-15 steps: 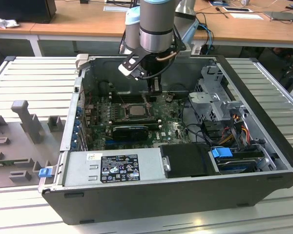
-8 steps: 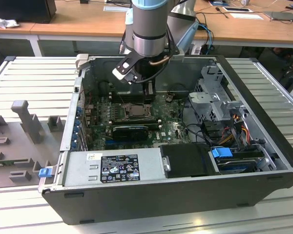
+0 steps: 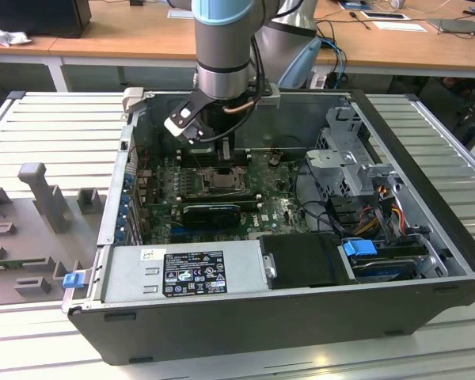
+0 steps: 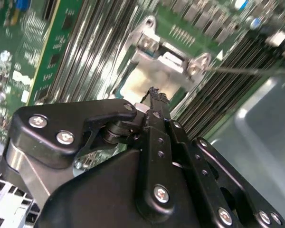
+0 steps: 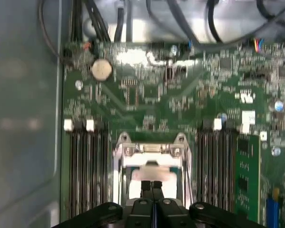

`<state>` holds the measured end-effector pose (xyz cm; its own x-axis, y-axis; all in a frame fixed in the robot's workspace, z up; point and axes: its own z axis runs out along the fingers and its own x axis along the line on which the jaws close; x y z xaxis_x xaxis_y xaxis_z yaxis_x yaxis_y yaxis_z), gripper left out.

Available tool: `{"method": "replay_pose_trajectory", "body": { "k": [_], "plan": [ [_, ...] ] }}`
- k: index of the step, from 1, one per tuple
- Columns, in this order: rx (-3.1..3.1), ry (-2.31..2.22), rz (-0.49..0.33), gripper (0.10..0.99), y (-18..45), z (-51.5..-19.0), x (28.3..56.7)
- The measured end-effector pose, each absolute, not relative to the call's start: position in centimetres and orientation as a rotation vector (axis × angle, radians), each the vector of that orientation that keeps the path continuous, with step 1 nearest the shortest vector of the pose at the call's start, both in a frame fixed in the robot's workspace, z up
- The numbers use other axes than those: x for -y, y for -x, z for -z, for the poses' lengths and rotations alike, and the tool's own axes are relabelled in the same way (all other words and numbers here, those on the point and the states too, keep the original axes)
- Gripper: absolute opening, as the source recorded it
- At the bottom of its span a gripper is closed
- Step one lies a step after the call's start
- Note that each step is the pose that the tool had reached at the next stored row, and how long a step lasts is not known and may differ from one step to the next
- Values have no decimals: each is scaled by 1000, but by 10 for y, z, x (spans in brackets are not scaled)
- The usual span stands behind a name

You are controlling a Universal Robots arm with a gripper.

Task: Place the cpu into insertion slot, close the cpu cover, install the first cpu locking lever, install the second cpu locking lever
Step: 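Close the cpu cover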

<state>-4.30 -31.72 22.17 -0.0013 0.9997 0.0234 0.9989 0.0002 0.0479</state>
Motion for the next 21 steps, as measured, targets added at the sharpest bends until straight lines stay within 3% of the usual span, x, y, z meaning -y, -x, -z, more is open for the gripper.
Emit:
{"method": "replay_pose_trajectory", "body": {
  "k": [21],
  "plan": [
    [-2211,-2207,-79,106,45,-205,320]
  ]
}}
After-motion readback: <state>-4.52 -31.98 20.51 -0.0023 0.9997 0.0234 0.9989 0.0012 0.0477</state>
